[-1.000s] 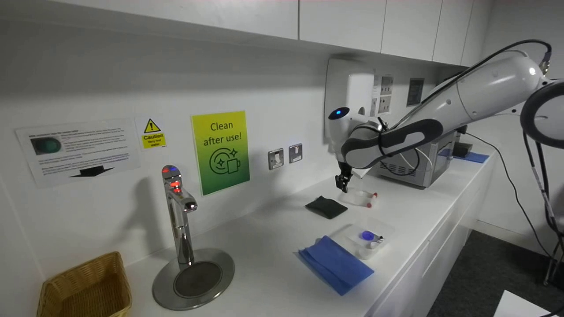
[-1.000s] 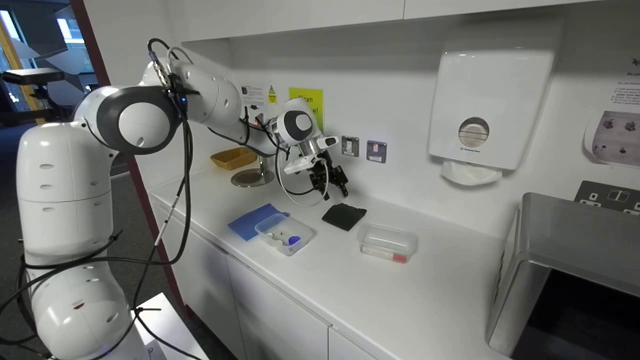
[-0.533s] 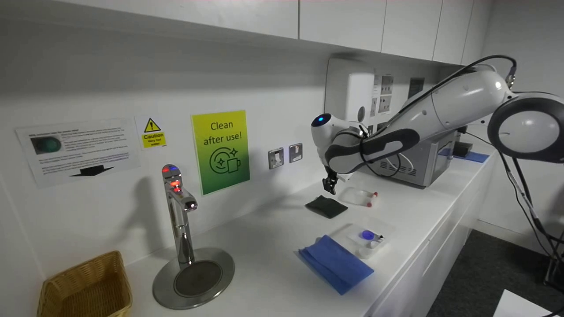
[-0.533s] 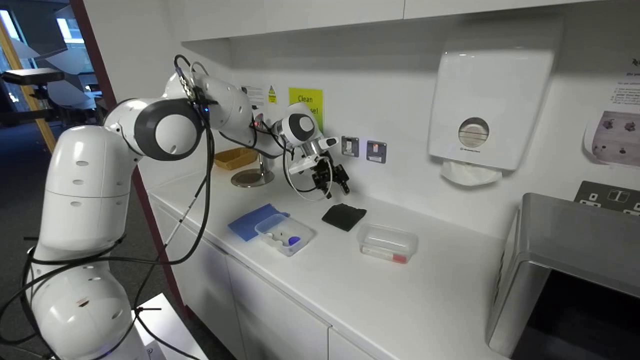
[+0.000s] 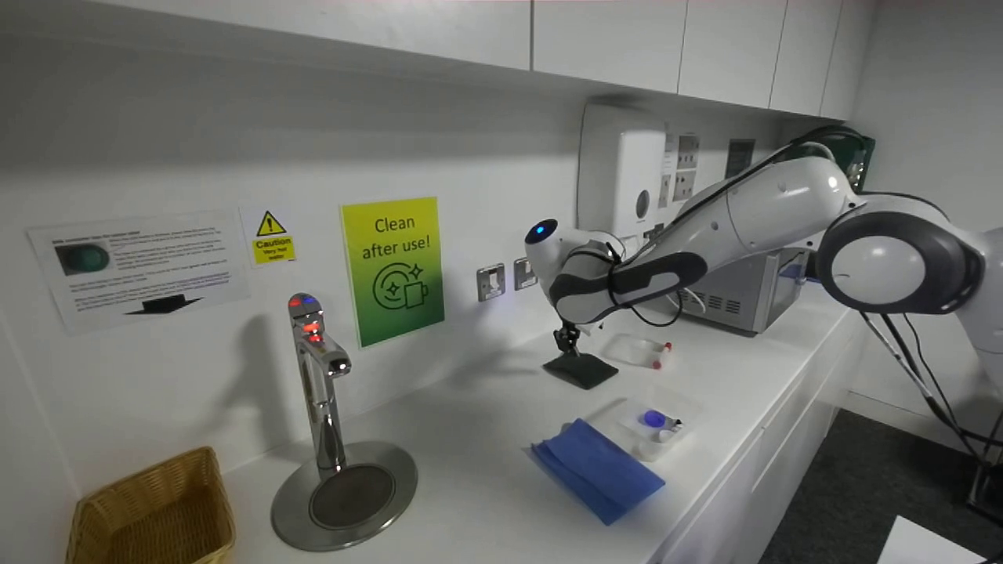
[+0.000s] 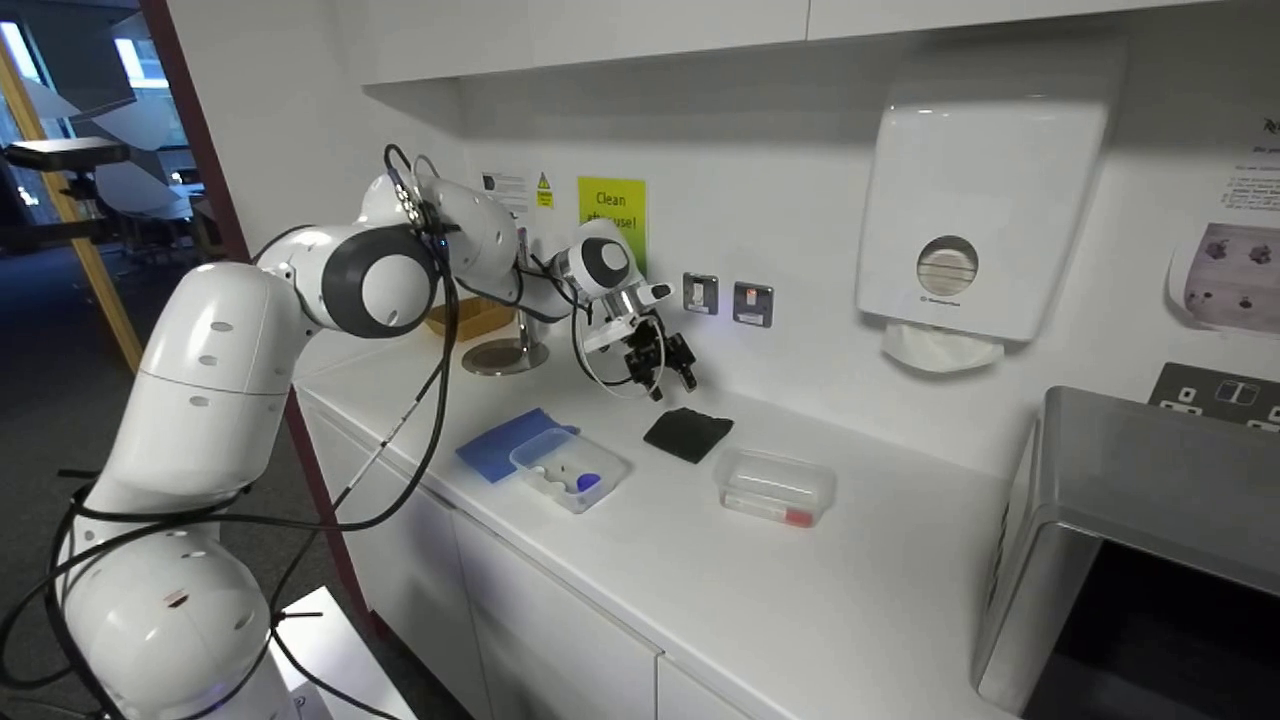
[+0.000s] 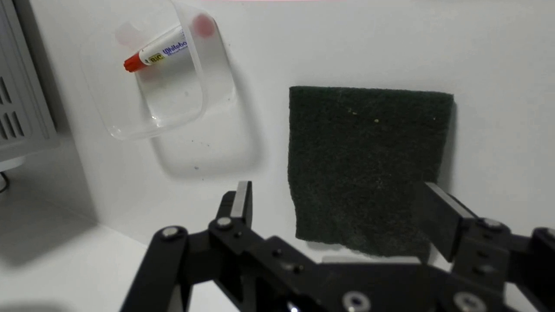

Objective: Put the black fabric in the clear container on the left.

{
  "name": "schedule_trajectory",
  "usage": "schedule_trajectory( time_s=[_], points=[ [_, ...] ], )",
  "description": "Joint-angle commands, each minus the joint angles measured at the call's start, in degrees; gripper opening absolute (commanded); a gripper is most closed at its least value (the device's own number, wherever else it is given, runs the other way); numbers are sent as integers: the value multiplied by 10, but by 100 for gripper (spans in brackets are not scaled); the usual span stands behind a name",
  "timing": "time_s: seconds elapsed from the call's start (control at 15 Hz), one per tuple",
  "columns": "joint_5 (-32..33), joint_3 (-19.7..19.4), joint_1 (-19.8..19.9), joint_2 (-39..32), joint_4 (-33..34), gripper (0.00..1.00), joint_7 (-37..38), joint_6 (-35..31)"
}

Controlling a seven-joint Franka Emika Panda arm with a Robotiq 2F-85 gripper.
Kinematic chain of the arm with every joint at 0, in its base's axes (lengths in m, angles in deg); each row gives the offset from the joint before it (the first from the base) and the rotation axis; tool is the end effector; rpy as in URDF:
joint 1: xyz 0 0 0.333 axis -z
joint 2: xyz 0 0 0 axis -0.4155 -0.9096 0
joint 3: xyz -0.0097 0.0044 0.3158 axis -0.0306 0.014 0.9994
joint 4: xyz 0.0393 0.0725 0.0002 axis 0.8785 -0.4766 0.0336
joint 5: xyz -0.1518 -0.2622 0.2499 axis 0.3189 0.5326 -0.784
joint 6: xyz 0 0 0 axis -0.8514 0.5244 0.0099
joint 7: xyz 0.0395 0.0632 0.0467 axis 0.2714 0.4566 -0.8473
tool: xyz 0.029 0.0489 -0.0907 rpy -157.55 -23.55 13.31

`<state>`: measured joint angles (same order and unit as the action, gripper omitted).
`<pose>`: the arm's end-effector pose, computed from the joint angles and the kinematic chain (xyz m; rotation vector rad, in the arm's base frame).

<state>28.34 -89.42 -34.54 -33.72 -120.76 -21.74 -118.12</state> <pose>0.7065 0.0539 0.3752 2.5938 0.0388 0.1028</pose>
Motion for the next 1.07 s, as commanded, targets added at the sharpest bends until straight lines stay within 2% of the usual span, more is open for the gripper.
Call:
schedule_trajectory(
  time_s=[0.0, 1.0],
  points=[
    [16, -16, -19, -30, 48, 100, 9, 27],
    [11, -29, -33, -77, 87, 100, 7, 22]
  ],
)
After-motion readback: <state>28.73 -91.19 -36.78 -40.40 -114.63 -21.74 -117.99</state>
